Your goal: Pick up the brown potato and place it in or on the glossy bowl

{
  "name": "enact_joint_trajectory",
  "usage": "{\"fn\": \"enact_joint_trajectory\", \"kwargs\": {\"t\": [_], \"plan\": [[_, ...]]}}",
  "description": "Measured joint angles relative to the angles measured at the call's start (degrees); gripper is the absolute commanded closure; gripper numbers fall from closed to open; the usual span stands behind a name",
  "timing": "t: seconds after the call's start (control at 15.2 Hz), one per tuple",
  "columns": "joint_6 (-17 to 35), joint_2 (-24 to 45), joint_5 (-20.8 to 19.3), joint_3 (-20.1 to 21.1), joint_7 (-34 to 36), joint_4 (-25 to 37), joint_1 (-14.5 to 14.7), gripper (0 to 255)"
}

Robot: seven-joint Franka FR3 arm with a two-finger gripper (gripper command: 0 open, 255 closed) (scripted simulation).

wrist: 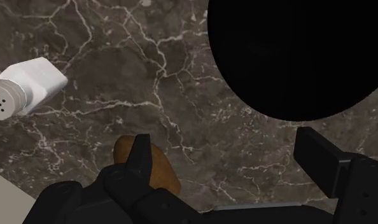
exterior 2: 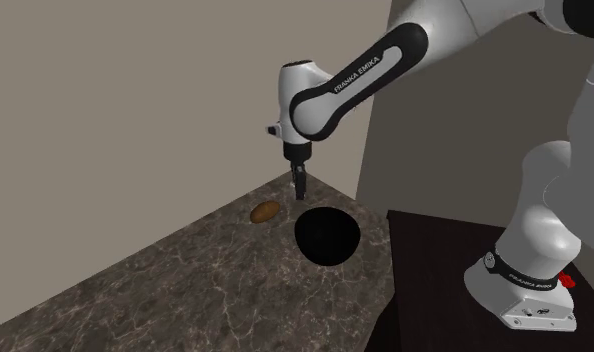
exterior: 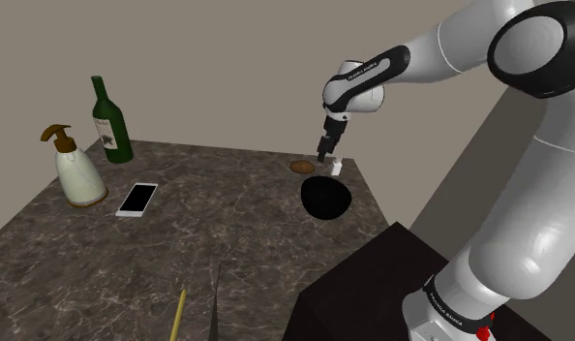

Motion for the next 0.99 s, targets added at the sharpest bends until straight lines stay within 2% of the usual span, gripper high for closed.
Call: {"fn": "enact_joint_trajectory", "kwargs": {"t": [0.33,0.73,0.99], "plan": [[2.10,10.28,2.15,0.64,-4.03,8.22,-1.57,0],[1.68,23.58,3.68,1.91,-7.39,22.07,-3.86,0],[3.26,26.81,4.12,2.34,-7.87,23.78,-4.20,0]]}}
